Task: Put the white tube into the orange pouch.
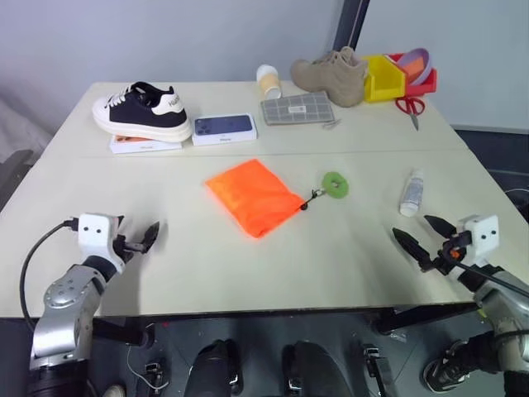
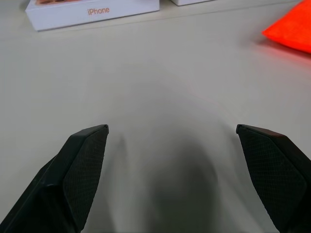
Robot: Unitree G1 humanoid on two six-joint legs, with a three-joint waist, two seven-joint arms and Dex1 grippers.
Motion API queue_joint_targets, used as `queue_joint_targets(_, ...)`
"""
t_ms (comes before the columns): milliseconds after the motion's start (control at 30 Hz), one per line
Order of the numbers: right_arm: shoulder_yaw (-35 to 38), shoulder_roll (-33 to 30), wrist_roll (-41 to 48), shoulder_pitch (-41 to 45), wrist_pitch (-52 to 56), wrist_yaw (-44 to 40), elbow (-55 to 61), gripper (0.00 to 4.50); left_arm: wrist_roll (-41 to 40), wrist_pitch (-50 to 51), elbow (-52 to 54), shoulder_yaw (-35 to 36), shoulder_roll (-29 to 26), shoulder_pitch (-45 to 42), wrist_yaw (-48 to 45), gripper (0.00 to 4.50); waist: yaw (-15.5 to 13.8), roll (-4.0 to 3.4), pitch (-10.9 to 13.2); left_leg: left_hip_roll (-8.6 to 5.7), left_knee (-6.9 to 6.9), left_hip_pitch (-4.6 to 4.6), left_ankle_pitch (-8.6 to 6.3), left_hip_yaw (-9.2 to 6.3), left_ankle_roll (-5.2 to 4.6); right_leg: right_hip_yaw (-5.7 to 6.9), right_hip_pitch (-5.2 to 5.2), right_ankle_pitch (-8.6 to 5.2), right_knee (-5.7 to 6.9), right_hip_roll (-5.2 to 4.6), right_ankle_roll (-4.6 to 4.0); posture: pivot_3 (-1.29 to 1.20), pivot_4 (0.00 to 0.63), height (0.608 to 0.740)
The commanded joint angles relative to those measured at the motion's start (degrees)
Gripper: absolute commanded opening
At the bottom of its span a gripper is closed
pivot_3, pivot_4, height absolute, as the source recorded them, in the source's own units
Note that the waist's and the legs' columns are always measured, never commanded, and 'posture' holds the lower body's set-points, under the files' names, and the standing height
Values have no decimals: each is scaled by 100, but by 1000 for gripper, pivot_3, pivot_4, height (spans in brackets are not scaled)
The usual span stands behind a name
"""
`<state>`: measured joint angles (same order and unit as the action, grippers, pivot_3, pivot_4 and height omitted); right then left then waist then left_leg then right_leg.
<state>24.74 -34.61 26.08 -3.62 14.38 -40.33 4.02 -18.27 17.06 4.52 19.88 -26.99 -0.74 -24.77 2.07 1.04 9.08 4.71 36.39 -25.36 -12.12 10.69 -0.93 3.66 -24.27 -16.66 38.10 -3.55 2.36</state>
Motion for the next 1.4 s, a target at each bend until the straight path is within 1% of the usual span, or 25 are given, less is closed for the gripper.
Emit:
queue_joint_targets(33,60,9,45,75,-97,20,25,4436,-104,-30,151,52,-25,-68,-38,4499,0,0,0,0,0,0,2,0,-3,0,0,0,0,0,0,0,150,740)
queue_joint_targets(300,30,17,40,124,-106,39,22,4436,-283,88,303,60,-24,-151,-51,4499,1,0,0,0,2,1,4,0,-6,0,3,8,0,0,14,0,150,740)
queue_joint_targets(467,-137,18,24,208,-93,-16,21,4436,-325,163,815,-177,-49,-267,-122,4499,-1,0,0,-1,3,1,5,0,-7,0,4,9,1,1,16,0,150,740)
queue_joint_targets(633,-182,-32,94,245,-24,-51,128,4436,-294,216,1046,-509,-57,-402,-305,4499,-11,-4,-3,-2,4,3,6,0,-7,0,7,9,2,3,17,0,150,740)
queue_joint_targets(767,-278,-45,156,110,90,-104,596,4436,-238,305,1358,-1254,-135,-644,-779,4499,-33,-4,-3,-2,4,3,7,0,-7,1,8,11,2,4,20,0,150,740)
queue_joint_targets(867,-387,-3,229,71,219,-68,954,4436,77,239,1471,-1828,-159,-898,-921,4499,-79,-5,-3,-2,7,3,8,0,-6,0,8,11,4,5,21,0,150,740)
queue_joint_targets(1000,-498,59,263,37,269,-32,1142,4436,954,-108,1454,-2713,-199,-1168,-913,4499,-113,-7,-4,-2,8,6,8,0,-6,-1,10,11,4,6,20,0,150,740)
queue_joint_targets(1100,-591,111,213,-19,192,-40,1149,4436,1545,-321,1358,-3181,-103,-1332,-736,4499,-128,-7,-4,-3,8,5,8,0,-7,-1,10,11,3,6,20,0,150,740)
queue_joint_targets(1267,-745,186,115,-65,74,-64,1110,4436,2146,-504,1130,-3571,122,-1522,-508,4499,-134,-7,-4,-2,13,4,8,-2,-9,-1,11,11,4,6,19,0,150,740)
queue_joint_targets(1400,-840,217,111,-24,54,-76,1143,4436,2321,-467,962,-3759,335,-1674,-519,4499,-135,-7,-5,-2,15,4,8,-3,-10,0,11,11,6,7,20,0,150,740)
